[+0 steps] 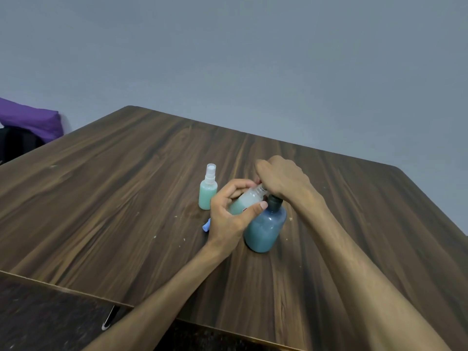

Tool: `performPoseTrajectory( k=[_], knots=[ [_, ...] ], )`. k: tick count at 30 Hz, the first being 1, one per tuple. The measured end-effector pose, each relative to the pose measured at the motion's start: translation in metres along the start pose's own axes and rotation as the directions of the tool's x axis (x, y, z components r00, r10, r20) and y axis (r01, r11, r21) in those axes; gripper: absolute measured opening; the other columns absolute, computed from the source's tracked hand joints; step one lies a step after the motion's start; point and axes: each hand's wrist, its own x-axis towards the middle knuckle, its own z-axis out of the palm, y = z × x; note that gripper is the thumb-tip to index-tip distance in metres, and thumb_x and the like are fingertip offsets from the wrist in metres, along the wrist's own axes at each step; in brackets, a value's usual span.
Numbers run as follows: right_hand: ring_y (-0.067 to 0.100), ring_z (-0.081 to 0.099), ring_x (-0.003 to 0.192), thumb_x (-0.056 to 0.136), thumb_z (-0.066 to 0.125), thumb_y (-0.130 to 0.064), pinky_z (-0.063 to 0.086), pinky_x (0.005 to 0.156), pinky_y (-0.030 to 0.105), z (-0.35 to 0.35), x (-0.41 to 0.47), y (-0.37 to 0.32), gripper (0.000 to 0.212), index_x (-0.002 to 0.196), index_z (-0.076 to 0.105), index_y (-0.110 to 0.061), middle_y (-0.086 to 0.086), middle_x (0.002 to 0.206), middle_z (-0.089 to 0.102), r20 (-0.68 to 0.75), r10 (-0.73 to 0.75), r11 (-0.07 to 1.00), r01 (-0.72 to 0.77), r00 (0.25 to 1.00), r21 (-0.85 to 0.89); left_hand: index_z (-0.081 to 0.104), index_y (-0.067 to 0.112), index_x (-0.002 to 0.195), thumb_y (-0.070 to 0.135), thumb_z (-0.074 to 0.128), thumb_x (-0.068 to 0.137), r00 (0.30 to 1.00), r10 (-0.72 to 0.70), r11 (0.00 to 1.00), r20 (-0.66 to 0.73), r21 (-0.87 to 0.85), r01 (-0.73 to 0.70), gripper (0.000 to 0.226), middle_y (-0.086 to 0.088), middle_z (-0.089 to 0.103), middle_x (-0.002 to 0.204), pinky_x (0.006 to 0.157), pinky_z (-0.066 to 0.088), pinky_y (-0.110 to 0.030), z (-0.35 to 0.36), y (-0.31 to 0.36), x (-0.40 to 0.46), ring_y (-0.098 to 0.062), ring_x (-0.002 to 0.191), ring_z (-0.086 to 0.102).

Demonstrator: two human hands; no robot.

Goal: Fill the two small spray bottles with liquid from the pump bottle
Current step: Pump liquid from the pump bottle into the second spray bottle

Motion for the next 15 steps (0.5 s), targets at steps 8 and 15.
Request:
performPoseTrajectory(
  k=[8,15],
  knots=[
    [0.028,0.063,0.088,0.088,0.036,-0.04,0.05,0.086,0.043,-0.0003,-0.0038,0.0001,0.045,0.097,0.073,-0.017,0.005,0.097,0.071,-0.001,0.0,1.0,0.0,1.0,-0.01,0.07,0.006,0.106,0.017,0.085,0.076,1.0,0.013,1.0,-0.006,0.001,-0.013,0.036,-0.007,0.076,0.102,0.083,0.06,-0.035,-0.0001,0.0013,-0.0011,-0.027,0.095,0.074],
    [0.03,0.062,0.091,0.093,0.039,-0.038,0.046,0.083,0.042,-0.0001,-0.0014,0.0003,0.04,0.097,0.072,-0.016,0.005,0.096,0.071,-0.014,-0.009,1.0,0.008,1.0,-0.03,0.07,0.008,0.105,0.014,0.086,0.075,1.0,0.001,1.0,-0.007,-0.003,-0.001,0.034,-0.005,0.076,0.1,0.083,0.059,-0.032,-0.0002,0.0022,-0.0005,-0.024,0.093,0.074]
  ],
)
